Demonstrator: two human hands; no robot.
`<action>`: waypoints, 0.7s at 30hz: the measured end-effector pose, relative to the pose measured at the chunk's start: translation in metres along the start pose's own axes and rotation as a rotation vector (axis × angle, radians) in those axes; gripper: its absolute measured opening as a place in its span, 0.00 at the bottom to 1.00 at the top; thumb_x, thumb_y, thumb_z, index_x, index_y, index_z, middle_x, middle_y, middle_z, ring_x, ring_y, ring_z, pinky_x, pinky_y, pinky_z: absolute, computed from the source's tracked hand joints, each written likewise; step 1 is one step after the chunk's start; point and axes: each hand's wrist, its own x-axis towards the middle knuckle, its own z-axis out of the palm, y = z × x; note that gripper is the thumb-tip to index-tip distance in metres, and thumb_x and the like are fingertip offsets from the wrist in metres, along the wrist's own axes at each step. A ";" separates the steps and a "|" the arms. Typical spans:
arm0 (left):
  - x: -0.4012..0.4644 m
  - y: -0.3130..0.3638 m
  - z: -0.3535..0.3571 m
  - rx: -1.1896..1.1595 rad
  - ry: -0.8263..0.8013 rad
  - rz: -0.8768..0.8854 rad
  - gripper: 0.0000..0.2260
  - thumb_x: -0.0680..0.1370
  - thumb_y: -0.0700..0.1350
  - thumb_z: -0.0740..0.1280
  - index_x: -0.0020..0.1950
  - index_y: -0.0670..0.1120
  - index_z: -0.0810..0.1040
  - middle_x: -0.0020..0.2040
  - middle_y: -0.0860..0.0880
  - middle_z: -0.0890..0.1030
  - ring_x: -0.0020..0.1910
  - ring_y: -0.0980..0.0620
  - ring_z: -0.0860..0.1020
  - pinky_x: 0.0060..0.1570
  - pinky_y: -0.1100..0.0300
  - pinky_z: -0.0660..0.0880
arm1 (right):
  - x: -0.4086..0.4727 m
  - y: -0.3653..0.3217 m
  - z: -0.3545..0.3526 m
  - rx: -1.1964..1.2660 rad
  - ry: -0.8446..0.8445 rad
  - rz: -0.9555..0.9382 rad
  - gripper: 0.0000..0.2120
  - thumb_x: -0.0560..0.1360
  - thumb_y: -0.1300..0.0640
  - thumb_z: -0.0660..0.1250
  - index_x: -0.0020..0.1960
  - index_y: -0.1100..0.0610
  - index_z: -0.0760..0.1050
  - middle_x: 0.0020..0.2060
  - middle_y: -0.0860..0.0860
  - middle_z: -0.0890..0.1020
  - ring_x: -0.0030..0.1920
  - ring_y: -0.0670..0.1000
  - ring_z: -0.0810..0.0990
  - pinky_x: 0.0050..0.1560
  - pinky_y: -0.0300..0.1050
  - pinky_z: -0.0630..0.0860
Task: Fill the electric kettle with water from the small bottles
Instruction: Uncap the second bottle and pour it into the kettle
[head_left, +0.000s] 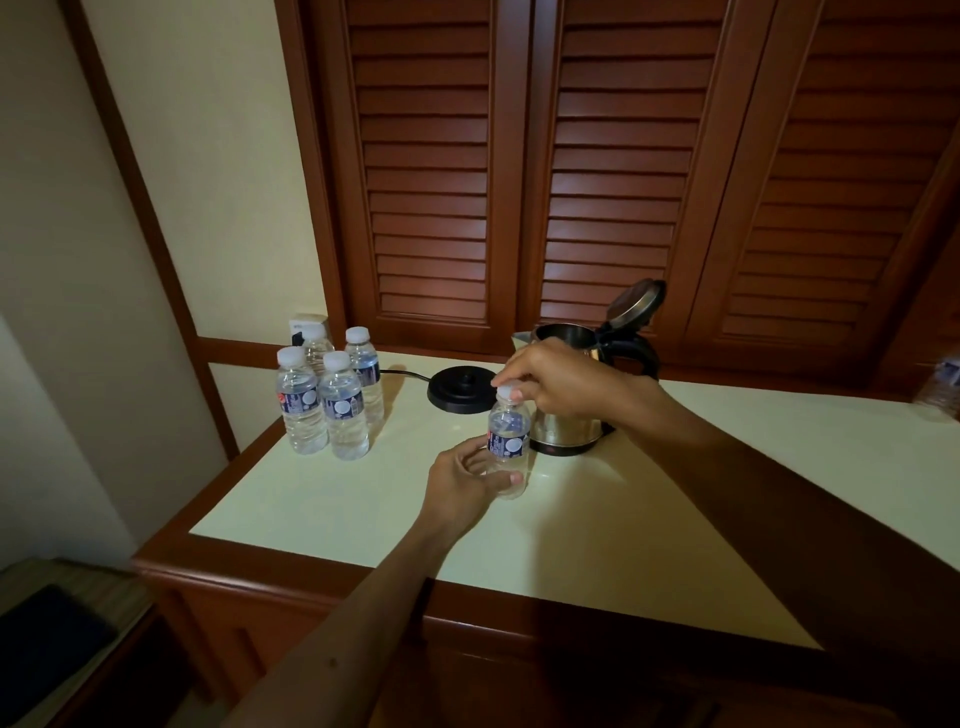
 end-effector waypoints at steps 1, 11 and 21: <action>0.000 0.000 0.000 -0.001 -0.004 0.003 0.30 0.59 0.39 0.81 0.61 0.44 0.81 0.53 0.44 0.86 0.55 0.42 0.84 0.61 0.41 0.77 | 0.001 -0.001 0.000 -0.020 -0.013 0.003 0.08 0.75 0.58 0.66 0.52 0.58 0.81 0.50 0.55 0.83 0.52 0.53 0.80 0.55 0.55 0.76; 0.000 0.000 0.002 0.053 -0.002 0.020 0.27 0.67 0.31 0.78 0.65 0.44 0.80 0.53 0.49 0.86 0.53 0.51 0.84 0.59 0.52 0.79 | 0.011 -0.014 0.016 -0.368 0.162 0.201 0.21 0.78 0.43 0.57 0.34 0.58 0.67 0.33 0.54 0.72 0.34 0.54 0.73 0.29 0.45 0.61; 0.002 -0.001 -0.003 0.059 0.007 0.025 0.26 0.65 0.33 0.79 0.62 0.44 0.81 0.52 0.47 0.86 0.53 0.47 0.84 0.60 0.46 0.79 | 0.001 -0.014 -0.012 -0.067 -0.116 0.088 0.18 0.76 0.46 0.65 0.62 0.54 0.74 0.39 0.40 0.72 0.40 0.41 0.72 0.36 0.36 0.64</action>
